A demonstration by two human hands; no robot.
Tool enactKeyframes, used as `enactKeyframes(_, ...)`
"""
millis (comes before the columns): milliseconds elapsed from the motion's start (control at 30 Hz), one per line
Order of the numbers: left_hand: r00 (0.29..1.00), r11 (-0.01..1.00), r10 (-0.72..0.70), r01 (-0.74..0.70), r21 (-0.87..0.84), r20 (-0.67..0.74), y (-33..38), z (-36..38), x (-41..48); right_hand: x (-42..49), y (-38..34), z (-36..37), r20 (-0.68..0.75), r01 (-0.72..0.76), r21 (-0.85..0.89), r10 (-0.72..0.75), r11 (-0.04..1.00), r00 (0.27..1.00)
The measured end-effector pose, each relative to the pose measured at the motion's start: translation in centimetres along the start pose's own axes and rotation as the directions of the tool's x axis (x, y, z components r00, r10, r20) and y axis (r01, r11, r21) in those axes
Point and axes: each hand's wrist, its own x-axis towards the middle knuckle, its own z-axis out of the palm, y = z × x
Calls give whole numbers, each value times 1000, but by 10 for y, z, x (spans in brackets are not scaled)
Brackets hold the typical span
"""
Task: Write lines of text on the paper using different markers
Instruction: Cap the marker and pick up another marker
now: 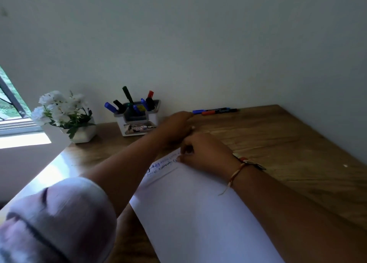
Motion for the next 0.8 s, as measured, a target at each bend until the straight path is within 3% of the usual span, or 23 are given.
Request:
enactKeyframes(100,996,998,-58,56,31,64,-7,13,20,1,1,2,2,11,-17,-11,1000,1000)
enactKeyframes(267,996,999,-48,47,22,76,-8,24,44,3,3,5,-10,10,-34,-10,999,1000)
enactKeyframes(400,992,993,-57,46,107,108,-13,25,60,4,5,9,-23,19,-51,-20,999,1000)
enactKeyframes(633,999,968,-35,33,249,3,-21,25,66,5,6,9,-30,19,-73,-21,997,999)
enactKeyframes(800,997,982,-16,30,184,-80,-19,20,52,4,5,8,-19,9,-60,-10,998,1000)
